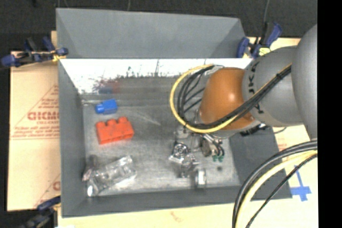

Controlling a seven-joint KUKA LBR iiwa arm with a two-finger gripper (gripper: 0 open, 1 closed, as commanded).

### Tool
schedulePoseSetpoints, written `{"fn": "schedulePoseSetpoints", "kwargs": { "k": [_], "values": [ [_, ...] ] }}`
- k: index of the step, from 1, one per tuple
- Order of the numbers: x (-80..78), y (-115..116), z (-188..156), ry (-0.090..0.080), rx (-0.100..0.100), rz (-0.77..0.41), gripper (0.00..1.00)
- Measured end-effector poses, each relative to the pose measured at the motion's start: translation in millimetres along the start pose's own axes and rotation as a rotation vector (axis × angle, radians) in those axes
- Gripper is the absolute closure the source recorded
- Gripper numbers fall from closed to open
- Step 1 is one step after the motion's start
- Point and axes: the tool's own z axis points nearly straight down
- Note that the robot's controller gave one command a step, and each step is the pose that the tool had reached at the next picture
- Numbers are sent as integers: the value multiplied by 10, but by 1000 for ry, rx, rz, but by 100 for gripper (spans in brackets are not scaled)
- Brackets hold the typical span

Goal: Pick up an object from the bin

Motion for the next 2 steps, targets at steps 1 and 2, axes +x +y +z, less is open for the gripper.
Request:
{"fn": "schedulePoseSetpoints", "kwargs": {
  "k": [1, 2],
  "values": [
    [-25, -17, -40, -7, 1, 0, 100],
    [137, -376, -1918, -3, 2, -324, 100]
  ]
}}
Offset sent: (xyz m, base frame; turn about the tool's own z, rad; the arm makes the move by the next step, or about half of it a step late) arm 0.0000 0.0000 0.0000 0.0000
